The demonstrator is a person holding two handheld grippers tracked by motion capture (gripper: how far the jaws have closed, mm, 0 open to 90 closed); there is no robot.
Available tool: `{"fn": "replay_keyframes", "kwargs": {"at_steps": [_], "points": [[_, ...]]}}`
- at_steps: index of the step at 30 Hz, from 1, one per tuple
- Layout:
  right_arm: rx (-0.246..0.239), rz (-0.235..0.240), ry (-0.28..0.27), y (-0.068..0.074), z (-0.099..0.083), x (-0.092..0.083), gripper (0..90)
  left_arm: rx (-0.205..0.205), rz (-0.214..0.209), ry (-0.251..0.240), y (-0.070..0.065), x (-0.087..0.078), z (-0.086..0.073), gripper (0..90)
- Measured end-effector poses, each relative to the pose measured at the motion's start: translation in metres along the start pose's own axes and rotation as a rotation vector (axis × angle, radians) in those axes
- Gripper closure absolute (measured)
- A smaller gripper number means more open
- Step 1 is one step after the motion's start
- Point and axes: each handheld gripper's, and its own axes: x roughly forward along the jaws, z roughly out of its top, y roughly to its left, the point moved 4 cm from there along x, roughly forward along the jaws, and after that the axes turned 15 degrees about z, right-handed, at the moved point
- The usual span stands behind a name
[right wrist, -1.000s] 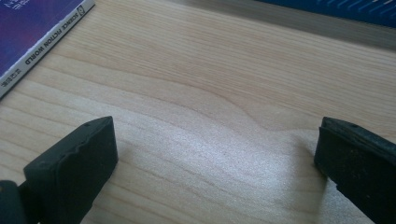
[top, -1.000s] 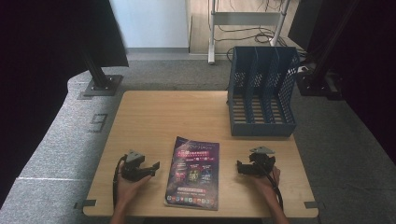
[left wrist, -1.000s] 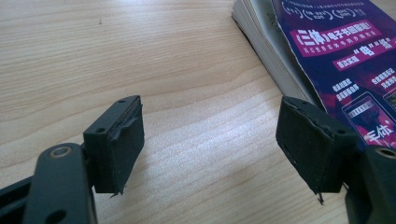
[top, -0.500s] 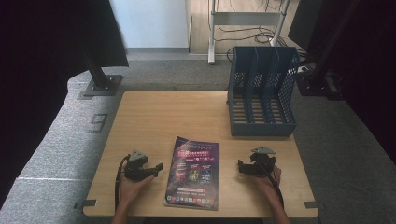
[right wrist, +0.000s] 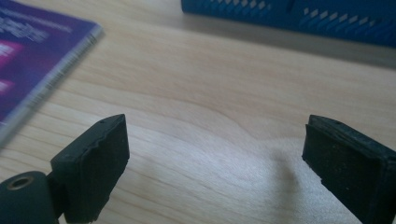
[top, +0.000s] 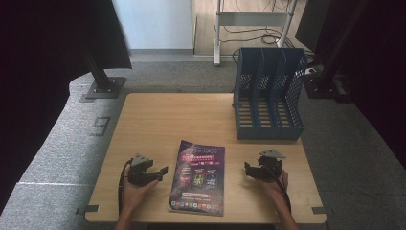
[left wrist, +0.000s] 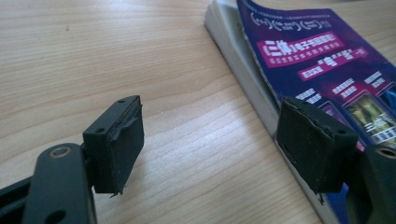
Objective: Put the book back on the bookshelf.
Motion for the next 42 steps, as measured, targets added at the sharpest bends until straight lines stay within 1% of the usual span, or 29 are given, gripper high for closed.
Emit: {"fn": "replay_keyframes", "kwargs": {"at_steps": [3,4,5,7,8,9,15,17,19,21,22,23,24,26,28,29,30,34,37,38,39,42], "points": [[0.003,0.023,-0.041,0.005,0.006,-0.005,8.6,0.001,-0.006,-0.003,-0.002,0.0,0.001,22.8],[0.003,0.023,-0.041,0.005,0.006,-0.005,8.6,0.001,-0.006,-0.003,-0.002,0.0,0.001,22.8],[-0.004,0.028,-0.062,0.009,0.009,-0.007,9.0,-0.001,-0.008,0.0,-0.003,0.001,0.001,22.8],[-0.002,0.038,-0.074,0.012,0.012,-0.007,9.0,-0.002,-0.006,-0.003,-0.004,0.002,0.002,22.9],[-0.002,0.038,-0.074,0.012,0.012,-0.007,9.0,-0.002,-0.006,-0.003,-0.004,0.002,0.002,23.2],[0.0,0.059,-0.082,0.016,0.016,-0.006,8.9,-0.007,0.006,-0.016,-0.004,0.003,0.003,23.5],[-0.013,0.103,-0.102,0.032,0.026,-0.003,9.3,-0.011,-0.005,-0.017,-0.006,0.001,0.004,23.5],[-0.022,0.118,-0.098,0.038,0.028,-0.002,9.3,-0.016,-0.011,-0.017,-0.005,0.0,0.005,23.5],[-0.033,0.129,-0.093,0.043,0.032,0.0,9.1,-0.028,-0.015,-0.022,-0.003,-0.001,0.006,23.6],[-0.026,0.157,-0.113,0.049,0.038,0.001,9.8,-0.041,-0.023,-0.025,-0.002,0.0,0.007,23.7],[-0.025,0.17,-0.114,0.052,0.04,0.002,9.8,-0.047,-0.028,-0.025,-0.002,0.0,0.008,23.8],[-0.034,0.176,-0.114,0.056,0.042,0.004,9.8,-0.048,-0.034,-0.024,-0.003,0.001,0.008,23.8],[-0.043,0.18,-0.109,0.059,0.043,0.006,9.8,-0.041,-0.035,-0.02,-0.003,0.002,0.008,23.8],[-0.05,0.196,-0.107,0.066,0.044,0.011,9.8,-0.034,-0.031,-0.014,-0.003,0.003,0.007,23.8],[-0.052,0.212,-0.107,0.071,0.044,0.016,9.9,-0.037,-0.03,-0.015,-0.003,0.004,0.007,23.8],[-0.052,0.212,-0.107,0.071,0.044,0.016,9.9,-0.037,-0.03,-0.015,-0.003,0.004,0.007,23.8],[-0.057,0.222,-0.093,0.075,0.043,0.021,9.9,-0.041,-0.029,-0.017,-0.003,0.003,0.007,23.8],[-0.06,0.242,-0.075,0.083,0.04,0.03,9.9,-0.044,-0.017,-0.018,-0.003,0.003,0.006,23.5],[-0.066,0.246,-0.061,0.089,0.036,0.035,9.9,-0.048,-0.018,-0.02,-0.004,0.002,0.006,23.4],[-0.066,0.246,-0.061,0.089,0.036,0.035,9.9,-0.049,-0.019,-0.022,-0.005,0.002,0.006,23.4],[-0.073,0.249,-0.052,0.093,0.034,0.037,10.0,-0.048,-0.023,-0.023,-0.005,0.001,0.006,23.4],[-0.084,0.255,-0.034,0.097,0.029,0.042,10.2,-0.044,-0.028,-0.021,-0.006,0.002,0.006,23.4]]}}
